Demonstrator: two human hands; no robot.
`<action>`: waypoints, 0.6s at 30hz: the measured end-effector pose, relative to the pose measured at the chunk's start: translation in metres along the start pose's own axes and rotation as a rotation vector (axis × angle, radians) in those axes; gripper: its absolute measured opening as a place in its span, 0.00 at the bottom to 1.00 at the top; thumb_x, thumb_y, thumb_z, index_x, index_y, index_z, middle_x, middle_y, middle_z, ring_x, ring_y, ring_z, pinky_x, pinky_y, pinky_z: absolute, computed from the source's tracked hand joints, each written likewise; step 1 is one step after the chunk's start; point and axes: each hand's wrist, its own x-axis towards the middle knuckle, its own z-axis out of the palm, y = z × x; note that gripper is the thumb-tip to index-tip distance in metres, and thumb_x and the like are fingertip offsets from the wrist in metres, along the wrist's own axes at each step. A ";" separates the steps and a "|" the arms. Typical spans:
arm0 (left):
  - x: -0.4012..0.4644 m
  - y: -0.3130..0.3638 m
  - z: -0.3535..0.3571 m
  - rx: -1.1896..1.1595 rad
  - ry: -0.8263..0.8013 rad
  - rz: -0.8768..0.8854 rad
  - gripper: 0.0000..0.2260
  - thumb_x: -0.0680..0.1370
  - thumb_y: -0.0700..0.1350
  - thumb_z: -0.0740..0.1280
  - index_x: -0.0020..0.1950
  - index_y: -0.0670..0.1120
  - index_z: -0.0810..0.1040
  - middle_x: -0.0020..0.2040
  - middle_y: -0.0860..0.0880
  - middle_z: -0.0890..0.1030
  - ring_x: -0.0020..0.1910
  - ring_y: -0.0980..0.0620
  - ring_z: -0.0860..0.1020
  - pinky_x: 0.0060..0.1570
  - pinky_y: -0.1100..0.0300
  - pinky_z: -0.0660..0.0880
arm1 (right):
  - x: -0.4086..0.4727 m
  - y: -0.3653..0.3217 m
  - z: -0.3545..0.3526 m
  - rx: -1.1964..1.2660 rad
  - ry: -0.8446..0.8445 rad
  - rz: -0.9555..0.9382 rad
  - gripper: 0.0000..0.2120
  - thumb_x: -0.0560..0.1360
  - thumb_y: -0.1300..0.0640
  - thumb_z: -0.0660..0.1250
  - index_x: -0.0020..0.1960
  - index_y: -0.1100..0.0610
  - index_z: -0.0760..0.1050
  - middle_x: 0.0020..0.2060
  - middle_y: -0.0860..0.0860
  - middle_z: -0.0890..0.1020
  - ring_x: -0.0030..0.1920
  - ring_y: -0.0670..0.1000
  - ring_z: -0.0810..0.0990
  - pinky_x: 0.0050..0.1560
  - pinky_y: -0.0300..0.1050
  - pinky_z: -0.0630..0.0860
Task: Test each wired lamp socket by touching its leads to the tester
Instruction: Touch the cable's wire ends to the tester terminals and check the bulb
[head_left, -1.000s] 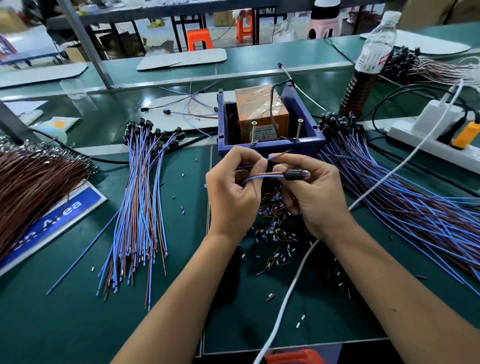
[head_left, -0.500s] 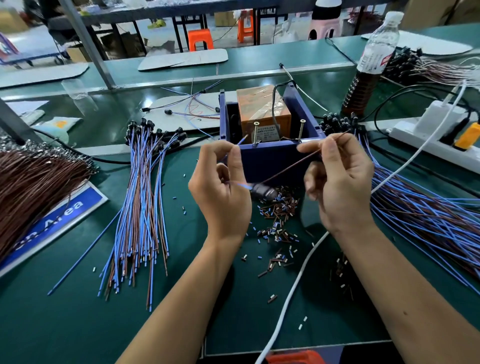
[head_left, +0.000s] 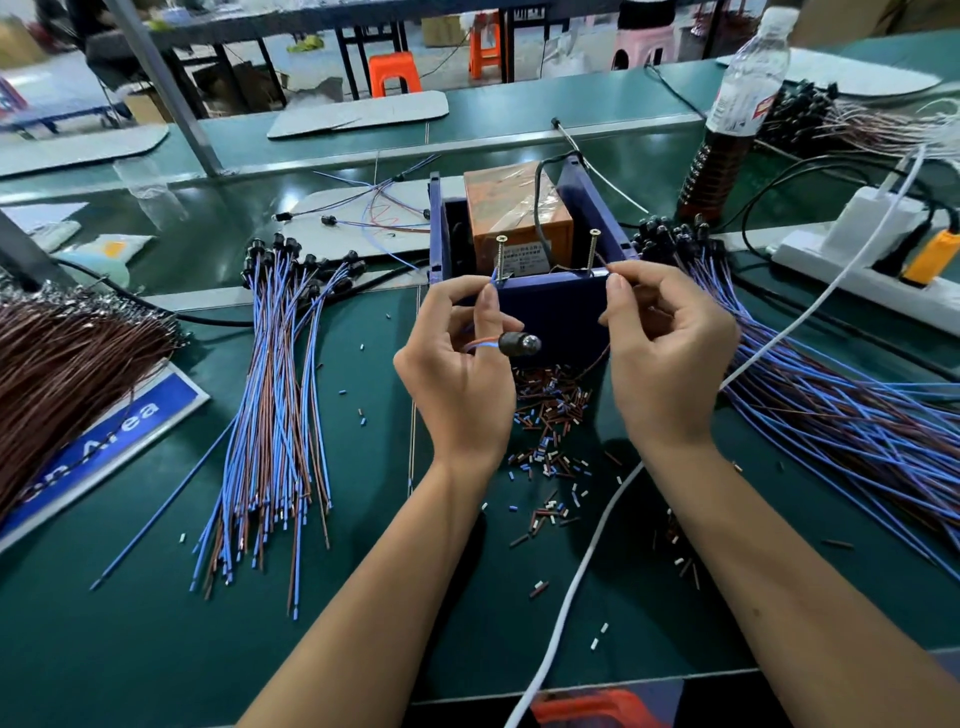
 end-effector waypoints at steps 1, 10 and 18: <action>0.000 0.000 0.000 -0.001 -0.001 -0.005 0.03 0.83 0.40 0.68 0.49 0.42 0.81 0.33 0.51 0.83 0.34 0.54 0.83 0.37 0.68 0.71 | -0.001 -0.001 0.000 -0.009 -0.007 -0.012 0.07 0.81 0.58 0.69 0.53 0.57 0.85 0.37 0.46 0.84 0.37 0.44 0.83 0.41 0.36 0.77; -0.001 0.001 -0.001 -0.014 -0.015 -0.001 0.05 0.83 0.39 0.68 0.54 0.41 0.83 0.34 0.47 0.83 0.32 0.56 0.81 0.34 0.73 0.71 | -0.002 -0.002 0.000 -0.010 -0.052 -0.031 0.09 0.82 0.59 0.68 0.58 0.58 0.85 0.37 0.47 0.84 0.37 0.45 0.83 0.41 0.41 0.79; -0.001 0.006 -0.004 -0.005 -0.025 -0.009 0.04 0.82 0.39 0.68 0.52 0.44 0.83 0.33 0.49 0.83 0.35 0.57 0.81 0.40 0.76 0.71 | -0.003 -0.002 -0.001 0.011 -0.069 -0.028 0.09 0.82 0.60 0.67 0.58 0.57 0.85 0.37 0.46 0.84 0.37 0.46 0.84 0.39 0.47 0.82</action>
